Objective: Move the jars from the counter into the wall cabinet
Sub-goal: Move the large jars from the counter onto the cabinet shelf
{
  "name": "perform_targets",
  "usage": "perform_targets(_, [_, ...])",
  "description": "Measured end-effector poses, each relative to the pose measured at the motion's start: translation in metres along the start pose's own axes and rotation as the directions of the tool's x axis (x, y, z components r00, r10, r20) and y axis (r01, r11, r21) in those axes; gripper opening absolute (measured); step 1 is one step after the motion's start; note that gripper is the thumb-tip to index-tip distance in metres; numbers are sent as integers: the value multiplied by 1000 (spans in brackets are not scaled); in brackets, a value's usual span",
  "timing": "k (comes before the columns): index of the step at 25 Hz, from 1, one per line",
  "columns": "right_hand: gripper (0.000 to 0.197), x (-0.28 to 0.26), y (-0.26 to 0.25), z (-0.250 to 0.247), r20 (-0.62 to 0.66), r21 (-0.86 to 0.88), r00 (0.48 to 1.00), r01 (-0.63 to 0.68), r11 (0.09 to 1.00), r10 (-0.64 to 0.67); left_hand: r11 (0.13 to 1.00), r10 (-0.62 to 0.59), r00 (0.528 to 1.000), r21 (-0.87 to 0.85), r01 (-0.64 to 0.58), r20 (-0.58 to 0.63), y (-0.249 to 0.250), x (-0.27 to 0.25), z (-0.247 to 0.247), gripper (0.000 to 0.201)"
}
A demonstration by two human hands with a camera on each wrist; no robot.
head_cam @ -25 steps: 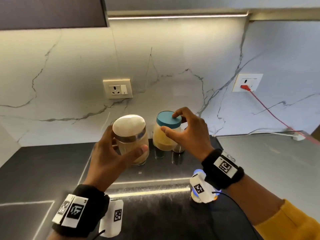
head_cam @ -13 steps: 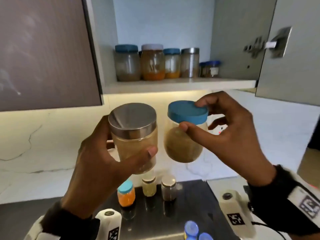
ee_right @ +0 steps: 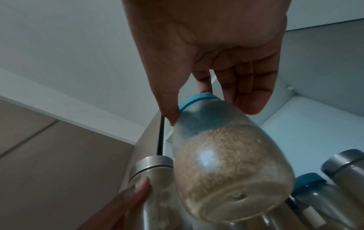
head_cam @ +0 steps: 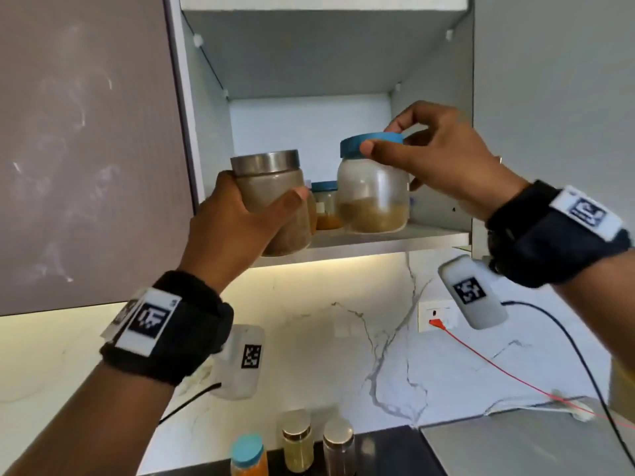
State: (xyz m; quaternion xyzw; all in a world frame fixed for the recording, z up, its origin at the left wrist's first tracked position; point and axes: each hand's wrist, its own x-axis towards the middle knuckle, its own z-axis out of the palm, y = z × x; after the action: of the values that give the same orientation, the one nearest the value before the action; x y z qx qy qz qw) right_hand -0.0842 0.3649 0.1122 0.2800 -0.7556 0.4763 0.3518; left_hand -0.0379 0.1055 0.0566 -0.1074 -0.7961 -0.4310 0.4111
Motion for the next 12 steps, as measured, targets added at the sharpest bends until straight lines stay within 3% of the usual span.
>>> perform_targets(7, [55, 61, 39, 31, 199, -156, 959, -172, 973, 202, 987, -118, 989, 124, 106, 87, -22, 33, 26, 85])
perform_targets(12, [48, 79, 52, 52, 241, -298, 946, -141, 944, 217, 974, -131, 986, 200, 109, 99, -34, 46, 36, 86])
